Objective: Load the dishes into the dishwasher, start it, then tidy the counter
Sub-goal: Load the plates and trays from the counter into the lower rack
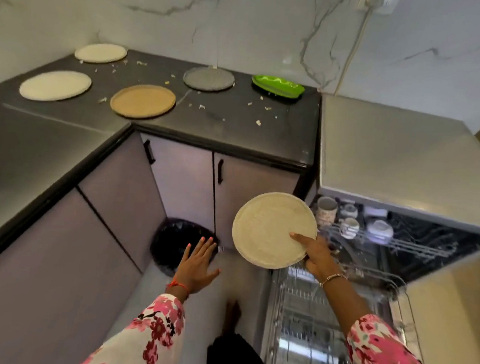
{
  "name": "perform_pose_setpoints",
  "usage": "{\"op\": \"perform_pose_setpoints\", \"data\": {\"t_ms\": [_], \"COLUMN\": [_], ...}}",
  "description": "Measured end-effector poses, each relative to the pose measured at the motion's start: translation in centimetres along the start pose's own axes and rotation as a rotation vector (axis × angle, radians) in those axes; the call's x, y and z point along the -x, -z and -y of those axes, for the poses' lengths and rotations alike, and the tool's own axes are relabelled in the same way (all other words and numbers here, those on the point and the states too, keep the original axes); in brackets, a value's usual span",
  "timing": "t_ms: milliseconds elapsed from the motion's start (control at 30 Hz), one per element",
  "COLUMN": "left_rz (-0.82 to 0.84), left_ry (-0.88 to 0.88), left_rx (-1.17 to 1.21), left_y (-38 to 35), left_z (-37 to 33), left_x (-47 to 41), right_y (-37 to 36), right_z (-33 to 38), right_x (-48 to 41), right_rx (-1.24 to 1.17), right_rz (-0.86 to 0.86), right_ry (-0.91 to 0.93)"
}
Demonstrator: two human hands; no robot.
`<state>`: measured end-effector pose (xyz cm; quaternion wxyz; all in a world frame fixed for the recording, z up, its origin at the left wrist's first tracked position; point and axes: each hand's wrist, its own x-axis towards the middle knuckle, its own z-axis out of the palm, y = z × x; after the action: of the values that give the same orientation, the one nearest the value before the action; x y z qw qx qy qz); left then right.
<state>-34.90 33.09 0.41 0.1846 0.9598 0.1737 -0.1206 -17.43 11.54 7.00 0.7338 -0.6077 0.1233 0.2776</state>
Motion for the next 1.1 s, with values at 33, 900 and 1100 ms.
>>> {"op": "perform_pose_setpoints", "data": {"t_ms": [33,900,1100], "left_rz": [0.020,0.320,0.297], "left_ry": [0.018,-0.235,-0.266], "left_rx": [0.002,-0.044,-0.050], "left_y": [-1.6,-21.0,-22.6], "left_z": [-0.3,-29.3,-35.0], "left_x": [2.4,23.8,23.4], "right_y": [1.3,36.5,43.5], "right_z": [-2.0,-14.0,-11.9], "right_x": [2.1,26.8,26.5], "right_rx": [-0.007,0.649,0.748], "right_rz": [-0.015,-0.183,-0.238], "right_ry": [-0.028,0.017,0.016]}}
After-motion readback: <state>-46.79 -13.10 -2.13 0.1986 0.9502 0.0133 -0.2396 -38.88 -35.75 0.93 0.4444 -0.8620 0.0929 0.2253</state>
